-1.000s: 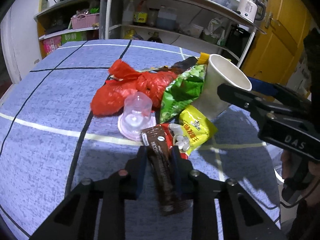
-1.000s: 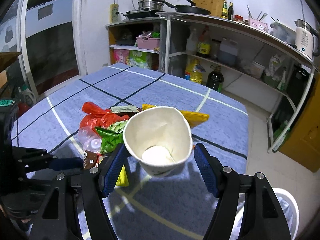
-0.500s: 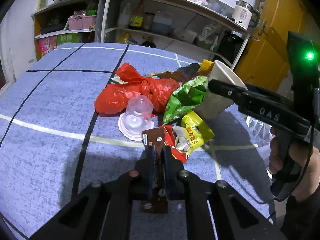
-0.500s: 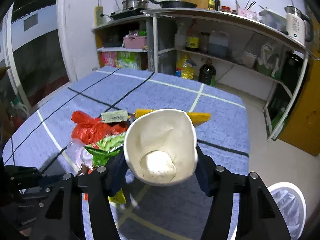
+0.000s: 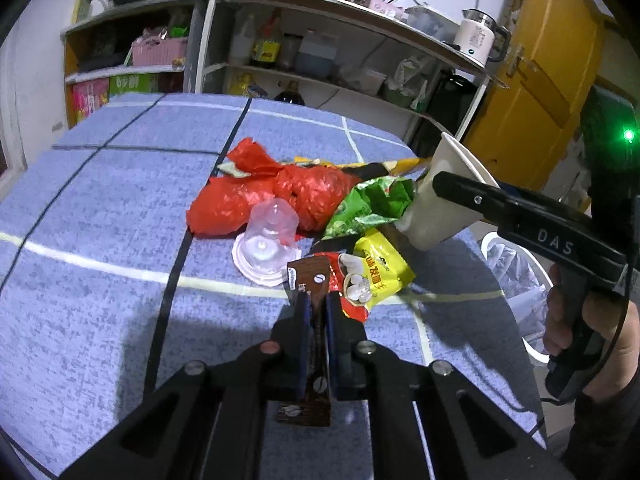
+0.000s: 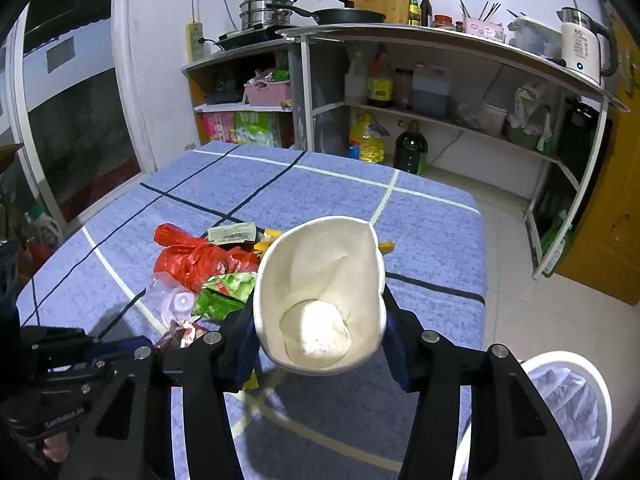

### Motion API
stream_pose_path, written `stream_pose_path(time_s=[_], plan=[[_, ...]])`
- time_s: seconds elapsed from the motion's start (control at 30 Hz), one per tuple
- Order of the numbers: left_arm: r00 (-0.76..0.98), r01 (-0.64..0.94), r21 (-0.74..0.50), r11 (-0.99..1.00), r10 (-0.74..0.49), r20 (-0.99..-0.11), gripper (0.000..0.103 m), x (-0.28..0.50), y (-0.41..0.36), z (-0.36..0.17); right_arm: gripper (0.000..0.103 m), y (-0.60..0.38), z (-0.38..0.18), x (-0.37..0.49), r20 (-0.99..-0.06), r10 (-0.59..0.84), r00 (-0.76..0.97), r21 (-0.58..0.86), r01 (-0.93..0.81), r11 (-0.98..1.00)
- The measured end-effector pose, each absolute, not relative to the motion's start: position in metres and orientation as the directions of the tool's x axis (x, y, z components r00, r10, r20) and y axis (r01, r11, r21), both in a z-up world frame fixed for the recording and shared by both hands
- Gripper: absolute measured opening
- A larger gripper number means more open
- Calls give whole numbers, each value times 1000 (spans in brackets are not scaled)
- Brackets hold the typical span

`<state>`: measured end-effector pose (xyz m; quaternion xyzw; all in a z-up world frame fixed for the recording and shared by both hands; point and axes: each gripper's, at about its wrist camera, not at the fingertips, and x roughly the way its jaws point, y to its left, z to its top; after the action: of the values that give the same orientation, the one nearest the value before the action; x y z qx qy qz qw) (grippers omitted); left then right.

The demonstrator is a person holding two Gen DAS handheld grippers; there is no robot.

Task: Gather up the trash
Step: 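Carry the brown wrapper with the left gripper while the right gripper carries the white cup toward the bin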

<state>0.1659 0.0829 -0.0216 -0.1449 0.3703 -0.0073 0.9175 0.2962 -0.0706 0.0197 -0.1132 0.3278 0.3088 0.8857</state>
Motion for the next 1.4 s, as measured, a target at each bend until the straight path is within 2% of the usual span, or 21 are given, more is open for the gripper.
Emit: stream_pose_path(time_s=[0.1,0.63,1.4], plan=[[739,-102,-261,960,-102,-666,6,164,82,-17,53,-74,22,294,-646,473,599,3,-617,787],[761,7,-293,956,-196,-618,6,169,48,10,53,-128,43,264,-605,446,659,7,-556,831],[657,300,-268,916,-402,-638,6,237,-122,19,54,-304,20,257,-659,233,715,57,-261,964]])
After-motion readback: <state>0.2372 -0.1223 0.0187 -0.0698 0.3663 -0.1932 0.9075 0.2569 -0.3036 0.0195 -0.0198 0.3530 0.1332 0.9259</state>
